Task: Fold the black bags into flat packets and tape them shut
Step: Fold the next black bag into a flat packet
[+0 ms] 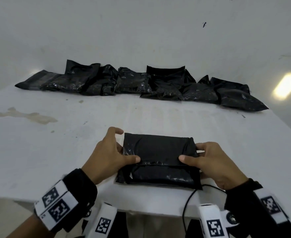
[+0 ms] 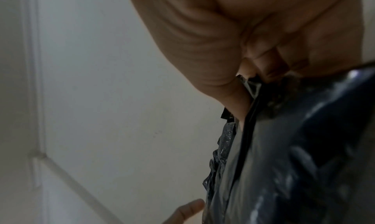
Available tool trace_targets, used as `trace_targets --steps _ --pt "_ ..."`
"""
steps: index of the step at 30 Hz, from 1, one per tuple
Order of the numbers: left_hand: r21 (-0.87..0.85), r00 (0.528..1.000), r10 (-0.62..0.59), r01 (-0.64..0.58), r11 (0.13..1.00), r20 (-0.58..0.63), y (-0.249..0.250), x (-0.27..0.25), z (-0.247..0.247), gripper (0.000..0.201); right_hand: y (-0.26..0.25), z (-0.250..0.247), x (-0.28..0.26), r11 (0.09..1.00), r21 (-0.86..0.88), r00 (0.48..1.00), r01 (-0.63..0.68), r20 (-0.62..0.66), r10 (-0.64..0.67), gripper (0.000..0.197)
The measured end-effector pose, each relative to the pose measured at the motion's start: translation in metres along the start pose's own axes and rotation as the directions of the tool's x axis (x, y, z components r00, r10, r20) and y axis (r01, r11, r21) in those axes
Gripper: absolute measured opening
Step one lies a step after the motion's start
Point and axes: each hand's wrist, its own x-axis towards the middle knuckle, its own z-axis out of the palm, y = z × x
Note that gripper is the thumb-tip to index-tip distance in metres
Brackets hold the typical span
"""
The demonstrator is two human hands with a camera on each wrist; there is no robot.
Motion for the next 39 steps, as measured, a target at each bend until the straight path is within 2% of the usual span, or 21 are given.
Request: trace_targets --steps 2,5,7,9,12,15,18,20,23,25,26,27,29,31,33,36,39 --pt "0.11 0.996 0.082 -0.08 0.991 -0.018 0.0 -0.005 0.001 0.074 0.003 0.002 0.0 0.998 -0.055 0.999 0.027 -0.024 -0.028 0.029" --pt "0.2 0.978 0.209 -0.203 0.958 -0.008 0.004 -0.01 0.005 0.056 0.008 0.006 0.0 0.984 -0.166 0.993 0.069 -0.08 -0.083 0.056" --pt "0.26 0.96 0.281 -0.271 0.927 -0.002 0.004 -0.012 0.006 0.047 0.008 0.006 -0.002 0.95 -0.298 0.983 0.089 -0.13 -0.133 0.076" --pt "0.319 0.945 0.325 -0.318 0.893 0.033 0.0 -0.01 0.007 0.045 0.006 0.008 -0.004 0.904 -0.416 0.974 0.1 -0.143 -0.174 0.083" --pt "0.4 0.953 0.286 -0.3 0.866 0.097 -0.003 -0.007 0.007 0.046 0.005 0.009 -0.002 0.803 -0.588 0.972 0.098 -0.116 -0.203 0.083" --pt "0.462 0.967 0.224 -0.256 0.849 0.122 -0.001 -0.006 0.007 0.049 -0.002 0.012 -0.006 0.609 -0.79 0.974 0.072 -0.076 -0.213 0.083" --pt "0.495 0.965 0.236 -0.263 0.828 0.118 0.001 -0.007 0.007 0.056 -0.009 0.017 -0.012 0.468 -0.864 0.937 0.186 0.013 -0.349 0.083" --pt "0.544 0.943 0.298 -0.329 0.772 0.147 0.003 -0.008 0.007 0.061 -0.01 0.021 -0.014 0.396 -0.872 0.903 0.287 0.108 -0.416 0.082" --pt "0.556 0.867 0.381 -0.499 0.665 0.322 0.008 -0.007 0.011 0.067 -0.011 0.028 -0.013 0.345 -0.808 0.836 0.478 0.298 -0.46 0.082" --pt "0.569 0.844 0.321 -0.53 0.629 0.43 0.011 -0.007 0.015 0.069 -0.01 0.033 -0.011 0.328 -0.736 0.781 0.593 0.425 -0.458 0.076" --pt "0.588 0.844 0.272 -0.522 0.618 0.463 0.011 -0.006 0.017 0.068 -0.009 0.035 -0.01 0.337 -0.708 0.77 0.62 0.467 -0.435 0.073" --pt "0.61 0.847 0.222 -0.507 0.609 0.483 0.01 -0.006 0.018 0.067 -0.006 0.037 -0.01 0.356 -0.696 0.775 0.623 0.488 -0.402 0.068" --pt "0.655 0.859 0.134 -0.47 0.592 0.495 0.007 -0.006 0.019 0.065 0.001 0.037 -0.009 0.376 -0.73 0.819 0.57 0.471 -0.328 0.058" --pt "0.691 0.869 0.077 -0.44 0.574 0.489 0.005 -0.007 0.019 0.063 0.006 0.035 -0.008 0.357 -0.801 0.877 0.48 0.426 -0.224 0.058" --pt "0.707 0.874 0.048 -0.422 0.567 0.484 0.005 -0.008 0.018 0.063 0.01 0.033 -0.009 0.352 -0.832 0.903 0.429 0.397 -0.161 0.059" --pt "0.701 0.874 0.019 -0.402 0.589 0.485 0.005 -0.008 0.017 0.063 0.017 0.033 -0.012 0.376 -0.837 0.918 0.397 0.363 -0.161 0.061" --pt "0.699 0.87 0.012 -0.404 0.59 0.493 0.005 -0.007 0.017 0.063 0.02 0.033 -0.015 0.394 -0.84 0.928 0.374 0.332 -0.171 0.071"
